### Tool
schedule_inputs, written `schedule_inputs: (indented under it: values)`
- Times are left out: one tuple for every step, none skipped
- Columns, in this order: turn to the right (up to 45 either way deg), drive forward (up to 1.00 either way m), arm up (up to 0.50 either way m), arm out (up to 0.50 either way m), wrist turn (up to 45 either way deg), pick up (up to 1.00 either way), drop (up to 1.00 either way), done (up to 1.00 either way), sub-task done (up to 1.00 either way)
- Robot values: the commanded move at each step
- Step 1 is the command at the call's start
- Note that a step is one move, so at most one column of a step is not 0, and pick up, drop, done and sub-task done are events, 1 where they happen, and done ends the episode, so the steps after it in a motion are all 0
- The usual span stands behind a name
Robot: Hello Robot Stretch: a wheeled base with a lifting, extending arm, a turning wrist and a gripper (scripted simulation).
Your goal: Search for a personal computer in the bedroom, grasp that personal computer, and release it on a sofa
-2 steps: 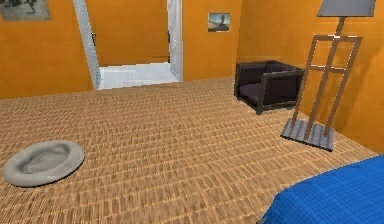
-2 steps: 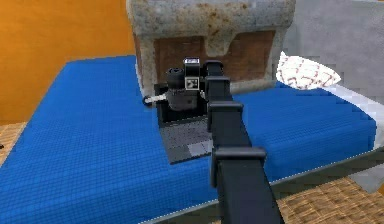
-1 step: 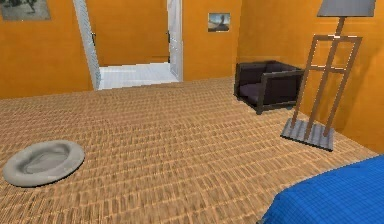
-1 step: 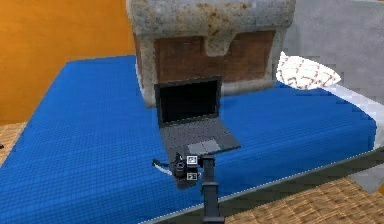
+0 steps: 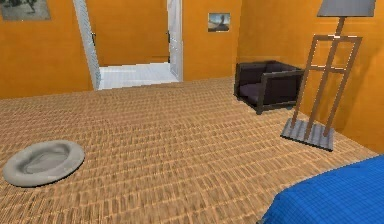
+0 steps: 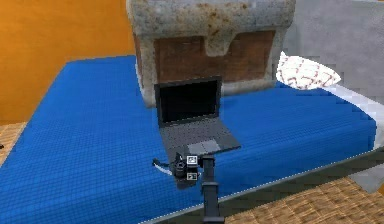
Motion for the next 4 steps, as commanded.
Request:
schedule_inputs:
  values:
    - [0.0, 0.0, 0.1, 0.0, 0.0, 0.0, 0.0, 0.0, 0.0]
    - [0.0, 0.0, 0.22, 0.0, 0.0, 0.0, 0.0, 0.0, 0.0]
    - [0.0, 0.0, 0.0, 0.0, -45.0, 0.0, 0.0, 0.0, 0.0]
    - [0.0, 0.0, 0.0, 0.0, -45.0, 0.0, 0.0, 0.0, 0.0]
